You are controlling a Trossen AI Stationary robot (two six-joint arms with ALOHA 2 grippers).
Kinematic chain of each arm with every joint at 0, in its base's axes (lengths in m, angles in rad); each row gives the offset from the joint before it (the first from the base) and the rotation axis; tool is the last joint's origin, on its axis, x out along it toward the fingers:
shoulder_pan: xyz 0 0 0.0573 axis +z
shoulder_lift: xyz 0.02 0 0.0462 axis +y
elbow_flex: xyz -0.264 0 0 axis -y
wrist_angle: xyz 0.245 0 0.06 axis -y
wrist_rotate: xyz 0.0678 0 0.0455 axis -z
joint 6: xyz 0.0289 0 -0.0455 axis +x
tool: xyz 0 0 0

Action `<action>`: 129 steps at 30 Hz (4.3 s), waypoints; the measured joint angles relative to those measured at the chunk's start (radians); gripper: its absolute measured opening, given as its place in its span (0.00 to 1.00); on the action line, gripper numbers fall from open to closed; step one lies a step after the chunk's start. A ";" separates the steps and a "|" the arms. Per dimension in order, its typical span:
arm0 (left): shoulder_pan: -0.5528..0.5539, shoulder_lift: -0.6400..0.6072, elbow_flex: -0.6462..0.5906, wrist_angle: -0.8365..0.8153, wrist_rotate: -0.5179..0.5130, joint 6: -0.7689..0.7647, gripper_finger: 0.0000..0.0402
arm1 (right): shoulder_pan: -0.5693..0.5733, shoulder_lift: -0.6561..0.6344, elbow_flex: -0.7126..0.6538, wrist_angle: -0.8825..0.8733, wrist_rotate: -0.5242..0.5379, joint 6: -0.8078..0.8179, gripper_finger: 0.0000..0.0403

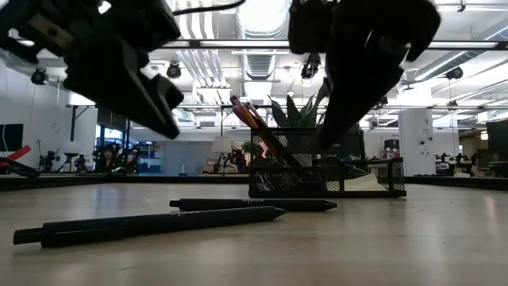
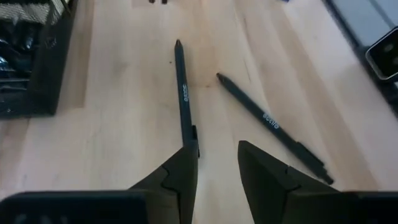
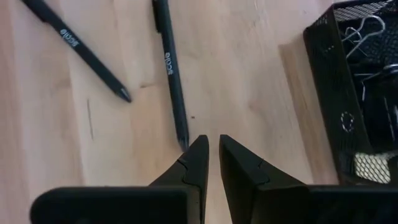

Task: Pick and place office supplies into organizer
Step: Put the top black pen into the black organizer

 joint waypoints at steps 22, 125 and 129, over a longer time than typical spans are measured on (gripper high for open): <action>0.006 0.083 0.000 0.067 -0.008 0.007 0.25 | 0.001 0.135 0.014 0.086 -0.124 -0.029 0.08; 0.018 0.083 -0.017 0.062 -0.008 -0.004 0.25 | -0.154 0.200 0.150 -0.083 -0.183 -0.782 0.15; 0.018 0.083 -0.017 0.061 -0.008 -0.003 0.25 | -0.154 0.216 0.150 -0.086 -0.183 -0.766 0.12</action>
